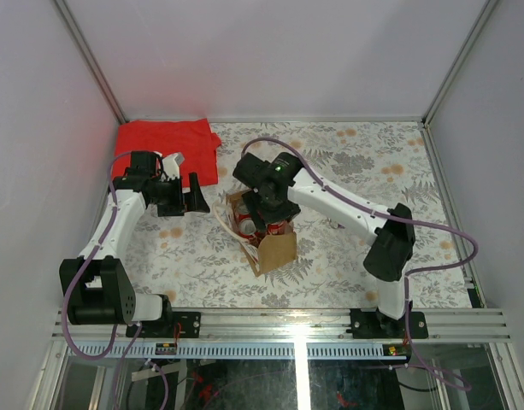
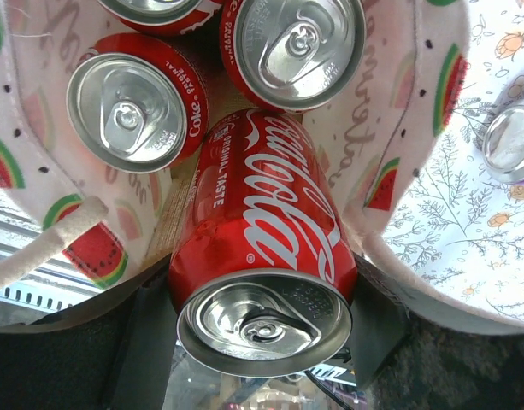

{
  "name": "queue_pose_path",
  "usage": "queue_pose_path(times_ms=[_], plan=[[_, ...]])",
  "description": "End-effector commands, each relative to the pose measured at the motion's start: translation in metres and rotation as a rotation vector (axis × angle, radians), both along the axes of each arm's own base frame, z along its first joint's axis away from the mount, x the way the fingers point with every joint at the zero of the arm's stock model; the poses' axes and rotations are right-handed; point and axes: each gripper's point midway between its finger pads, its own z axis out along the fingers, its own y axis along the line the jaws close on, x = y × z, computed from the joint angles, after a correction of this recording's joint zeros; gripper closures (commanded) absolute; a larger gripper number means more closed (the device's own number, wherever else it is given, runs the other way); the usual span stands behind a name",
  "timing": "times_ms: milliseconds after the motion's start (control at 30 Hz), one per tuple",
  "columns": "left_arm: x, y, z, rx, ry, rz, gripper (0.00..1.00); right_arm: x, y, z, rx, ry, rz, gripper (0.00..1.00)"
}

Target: Place the beverage into the canvas bag

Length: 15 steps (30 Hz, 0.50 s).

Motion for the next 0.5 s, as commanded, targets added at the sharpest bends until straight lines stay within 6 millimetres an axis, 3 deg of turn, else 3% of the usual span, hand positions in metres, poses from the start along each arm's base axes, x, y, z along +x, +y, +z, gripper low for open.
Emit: queue_pose_path(times_ms=[0, 467], plan=[[0.001, -0.002, 0.007, -0.004, -0.037, -0.022, 0.0, -0.004, 0.013, 0.002, 0.025, 0.028, 0.027, 1.0], [0.003, -0.002, 0.007, -0.007, -0.037, -0.018, 0.0, -0.01, -0.004, -0.013, -0.079, 0.069, 0.015, 1.0]])
